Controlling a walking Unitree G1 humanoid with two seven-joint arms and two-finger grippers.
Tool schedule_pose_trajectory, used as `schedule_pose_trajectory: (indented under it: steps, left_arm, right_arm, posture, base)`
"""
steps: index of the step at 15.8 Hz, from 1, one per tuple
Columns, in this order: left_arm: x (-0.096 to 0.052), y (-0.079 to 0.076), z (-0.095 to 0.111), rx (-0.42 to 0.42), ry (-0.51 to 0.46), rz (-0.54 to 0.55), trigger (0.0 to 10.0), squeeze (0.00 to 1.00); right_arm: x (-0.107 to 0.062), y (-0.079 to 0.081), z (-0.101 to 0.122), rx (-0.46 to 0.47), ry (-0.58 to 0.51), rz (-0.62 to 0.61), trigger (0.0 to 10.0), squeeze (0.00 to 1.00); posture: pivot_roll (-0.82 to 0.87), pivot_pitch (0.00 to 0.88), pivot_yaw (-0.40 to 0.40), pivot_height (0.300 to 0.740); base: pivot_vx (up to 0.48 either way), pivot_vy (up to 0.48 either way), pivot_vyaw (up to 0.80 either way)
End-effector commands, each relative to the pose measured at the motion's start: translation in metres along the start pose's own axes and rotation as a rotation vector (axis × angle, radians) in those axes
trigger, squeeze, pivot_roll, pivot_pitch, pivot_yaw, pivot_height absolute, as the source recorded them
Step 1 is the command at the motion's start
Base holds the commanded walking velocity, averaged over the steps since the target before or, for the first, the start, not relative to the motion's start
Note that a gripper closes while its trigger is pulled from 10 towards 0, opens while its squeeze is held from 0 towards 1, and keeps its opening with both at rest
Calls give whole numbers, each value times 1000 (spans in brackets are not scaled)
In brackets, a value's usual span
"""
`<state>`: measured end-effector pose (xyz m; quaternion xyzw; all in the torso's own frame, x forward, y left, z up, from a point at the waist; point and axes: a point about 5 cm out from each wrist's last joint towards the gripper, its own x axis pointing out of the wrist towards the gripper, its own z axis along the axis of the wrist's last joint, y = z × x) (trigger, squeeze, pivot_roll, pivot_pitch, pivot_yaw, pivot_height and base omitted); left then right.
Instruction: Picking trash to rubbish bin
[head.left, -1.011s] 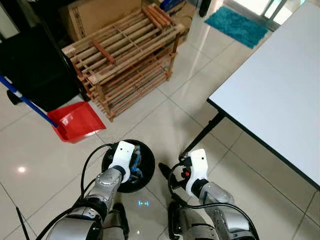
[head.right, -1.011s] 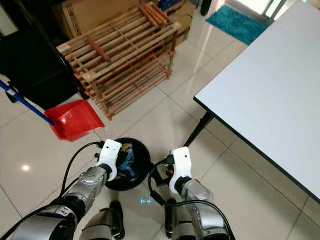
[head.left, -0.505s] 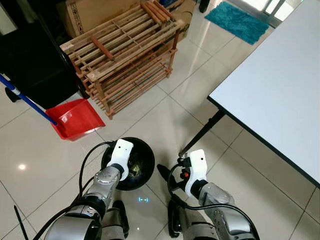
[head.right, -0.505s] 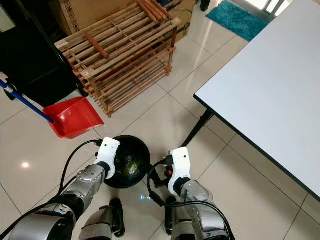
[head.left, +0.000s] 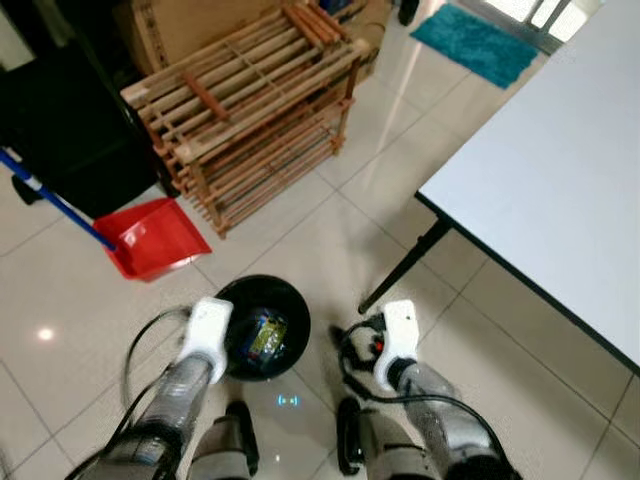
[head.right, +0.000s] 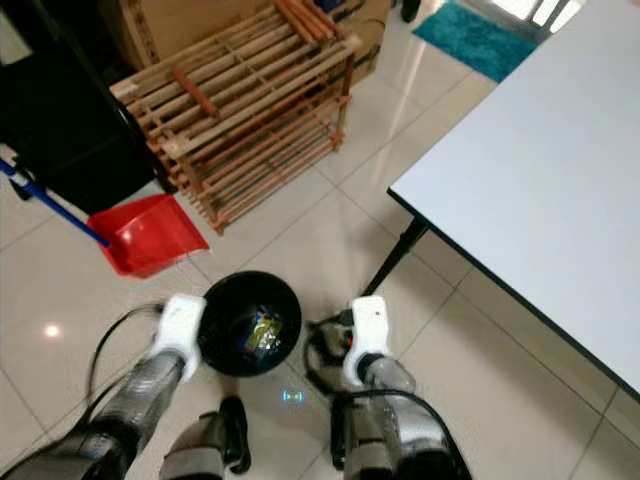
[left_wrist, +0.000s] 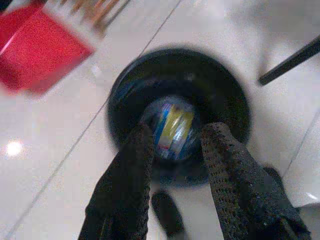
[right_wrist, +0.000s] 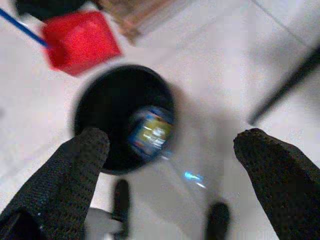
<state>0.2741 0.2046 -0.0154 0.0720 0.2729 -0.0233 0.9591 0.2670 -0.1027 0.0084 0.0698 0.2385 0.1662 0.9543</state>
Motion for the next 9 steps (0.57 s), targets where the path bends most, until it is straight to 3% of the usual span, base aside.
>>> schedule_pose_trajectory:
  steps: [1,3,5,9]
  left_arm:
    - [-9,9,-24,-61,70,58,10000,0]
    - [-20,21,-44,-97,125,123,10000,0]
    - [-22,22,-50,-98,141,133,10000,0]
    - [-19,19,-45,-124,141,157,10000,0]
  right_arm:
    - [-5,-20,-21,14,67,-117,10000,0]
    - [-6,-39,-33,15,118,-214,10000,0]
    - [-10,-48,-40,25,146,-258,10000,0]
    - [-16,-60,-55,71,197,-354,10000,0]
  posture:
    - [-48,211,-49,740]
    - [-40,160,-44,740]
    - [-34,124,-43,740]
    - [-31,69,-46,740]
  base:
    - [0,0,0]
    - [0,0,0]
    - [0,0,0]
    - [0,0,0]
